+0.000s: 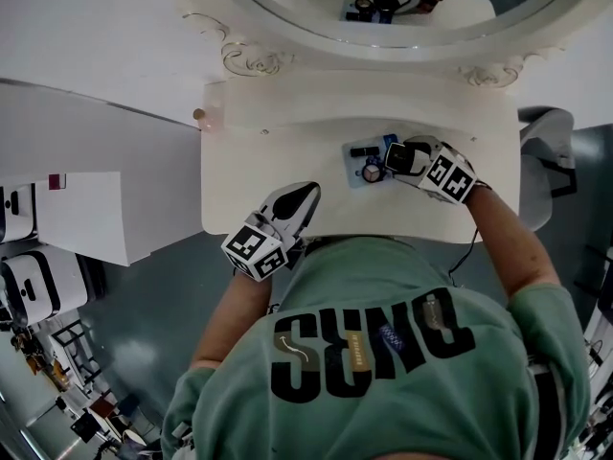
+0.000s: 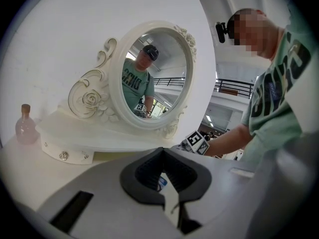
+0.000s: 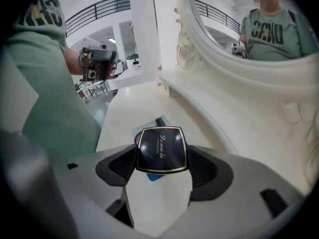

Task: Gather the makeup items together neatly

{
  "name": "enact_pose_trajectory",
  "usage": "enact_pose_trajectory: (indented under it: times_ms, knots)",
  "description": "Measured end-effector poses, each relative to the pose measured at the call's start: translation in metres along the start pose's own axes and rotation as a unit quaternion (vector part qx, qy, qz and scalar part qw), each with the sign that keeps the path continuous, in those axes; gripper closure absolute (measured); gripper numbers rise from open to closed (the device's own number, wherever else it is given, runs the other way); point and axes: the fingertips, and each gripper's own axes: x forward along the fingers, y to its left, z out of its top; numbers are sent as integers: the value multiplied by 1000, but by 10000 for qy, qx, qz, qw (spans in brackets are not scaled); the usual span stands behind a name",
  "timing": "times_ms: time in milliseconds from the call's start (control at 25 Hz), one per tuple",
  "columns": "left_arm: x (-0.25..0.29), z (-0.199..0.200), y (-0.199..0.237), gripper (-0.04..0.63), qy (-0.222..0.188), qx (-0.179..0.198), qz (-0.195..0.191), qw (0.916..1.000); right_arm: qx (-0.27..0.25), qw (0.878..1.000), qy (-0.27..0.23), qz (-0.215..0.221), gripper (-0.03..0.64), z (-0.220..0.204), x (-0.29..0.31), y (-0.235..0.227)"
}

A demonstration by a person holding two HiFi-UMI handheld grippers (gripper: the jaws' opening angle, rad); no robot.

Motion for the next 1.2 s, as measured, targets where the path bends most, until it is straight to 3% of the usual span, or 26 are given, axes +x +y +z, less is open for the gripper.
enact_pose_trajectory:
  times_ms: [280,600,880,1200]
  knots:
    - [-24,32,6,588,-446,158,144,9988,-601,9973,-423,-49,304,103,-25,-10]
    - [-94,39,39,588,-804,94,782,9937,-1292,9913,-250,94,304,202,39,-25]
    - [-152,31,76,588,-957,-159,1250,9874,-1579,9873,171,103,304,239,110,-41]
    - [-186,20,96,588,-1016,-356,1416,9841,-1654,9851,446,152,302,251,137,-52]
